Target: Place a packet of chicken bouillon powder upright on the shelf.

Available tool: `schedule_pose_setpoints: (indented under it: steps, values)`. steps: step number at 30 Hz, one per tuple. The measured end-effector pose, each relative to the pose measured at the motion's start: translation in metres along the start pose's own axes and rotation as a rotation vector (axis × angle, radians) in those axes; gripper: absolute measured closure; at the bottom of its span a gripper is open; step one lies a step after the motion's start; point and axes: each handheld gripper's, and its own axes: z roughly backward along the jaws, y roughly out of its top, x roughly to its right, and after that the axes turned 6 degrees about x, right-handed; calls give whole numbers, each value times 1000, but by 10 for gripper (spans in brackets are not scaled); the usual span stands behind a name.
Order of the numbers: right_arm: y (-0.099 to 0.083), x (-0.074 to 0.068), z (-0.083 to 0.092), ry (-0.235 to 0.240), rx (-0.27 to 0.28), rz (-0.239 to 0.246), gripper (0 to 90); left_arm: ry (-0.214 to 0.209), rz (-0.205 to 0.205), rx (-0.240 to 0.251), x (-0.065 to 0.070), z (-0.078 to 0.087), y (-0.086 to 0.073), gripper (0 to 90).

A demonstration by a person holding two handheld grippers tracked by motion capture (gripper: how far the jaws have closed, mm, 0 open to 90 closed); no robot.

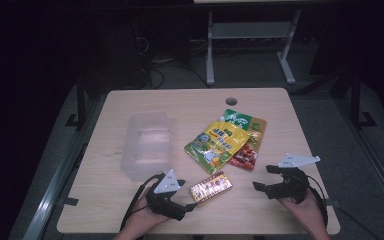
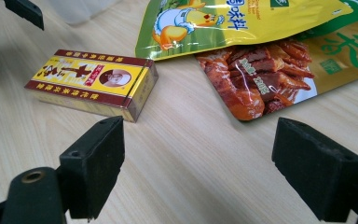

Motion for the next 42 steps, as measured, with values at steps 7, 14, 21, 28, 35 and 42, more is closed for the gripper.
schedule_pose_setpoints:
  steps: [7,14,21,28,35,42]
  values:
    - [-1,3,2,-2,4,-24,162,1,3,-3,0,0,1,172]
    - [1,3,4,-17,19,-57,163,10,-1,7,4,0,4,172]
    - [17,3,4,-19,34,-97,152,25,-13,33,5,1,21,206]
    - [52,7,-9,-21,26,-91,140,50,-25,26,-4,-6,41,258]
    - [84,20,-29,-56,-11,-125,152,71,-17,12,-12,-24,70,339]
    - [103,37,-45,-82,-38,-154,162,85,-20,-5,-27,-48,91,431]
